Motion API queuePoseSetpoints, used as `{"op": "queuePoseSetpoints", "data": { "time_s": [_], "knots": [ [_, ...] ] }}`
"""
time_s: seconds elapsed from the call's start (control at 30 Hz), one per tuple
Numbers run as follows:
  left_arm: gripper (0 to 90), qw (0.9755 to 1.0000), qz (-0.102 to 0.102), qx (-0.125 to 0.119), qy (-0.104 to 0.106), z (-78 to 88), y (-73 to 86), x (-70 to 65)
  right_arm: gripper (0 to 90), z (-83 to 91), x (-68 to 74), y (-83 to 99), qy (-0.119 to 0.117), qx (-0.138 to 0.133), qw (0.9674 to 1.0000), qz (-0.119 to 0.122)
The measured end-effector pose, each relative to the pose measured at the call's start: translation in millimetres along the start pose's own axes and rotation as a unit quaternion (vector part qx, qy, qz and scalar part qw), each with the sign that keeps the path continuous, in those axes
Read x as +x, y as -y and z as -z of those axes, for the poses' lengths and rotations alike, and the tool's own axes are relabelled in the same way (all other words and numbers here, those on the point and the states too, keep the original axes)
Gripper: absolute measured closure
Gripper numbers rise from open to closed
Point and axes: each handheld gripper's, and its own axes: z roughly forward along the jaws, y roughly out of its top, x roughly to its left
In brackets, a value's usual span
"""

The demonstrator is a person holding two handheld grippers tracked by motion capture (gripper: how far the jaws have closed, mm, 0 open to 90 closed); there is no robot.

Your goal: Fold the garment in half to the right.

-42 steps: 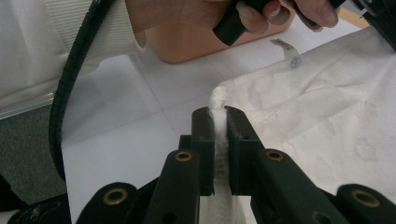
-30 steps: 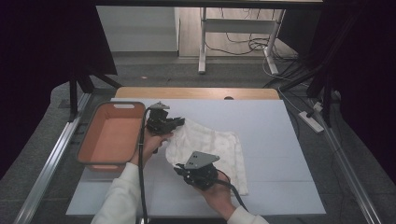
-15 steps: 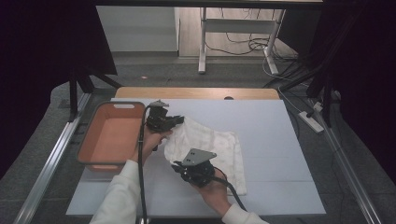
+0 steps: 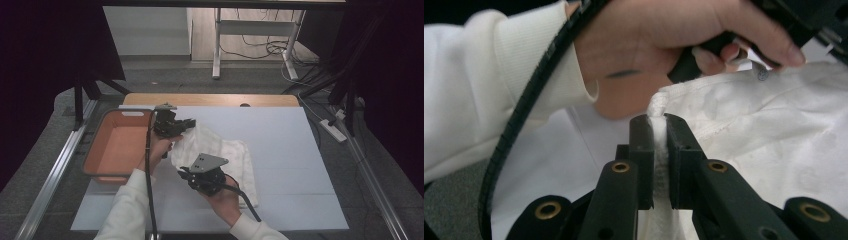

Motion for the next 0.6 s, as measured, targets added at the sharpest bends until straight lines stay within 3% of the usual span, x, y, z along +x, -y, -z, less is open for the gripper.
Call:
{"op": "queuePoseSetpoints", "data": {
  "time_s": [0.13,0.33,0.6],
  "knots": [
    [84.4,1.0,0.001,0.005,0.005,-0.9,0.7,-0.7,83.0,0.1,1.1,-1.9,0.002,0.0,1.0,0.003],
    [84.3,0.9998,0.002,0.018,0.001,-6.2,5.1,-3.0,83.0,4.1,-4.0,10.2,0.004,0.01,0.9999,-0.013],
    [84.0,0.9995,0.001,0.032,-0.006,-9.7,12.4,-8.1,83.0,12.1,-7.1,23.1,0.01,0.025,0.9996,-0.013]
  ]
}}
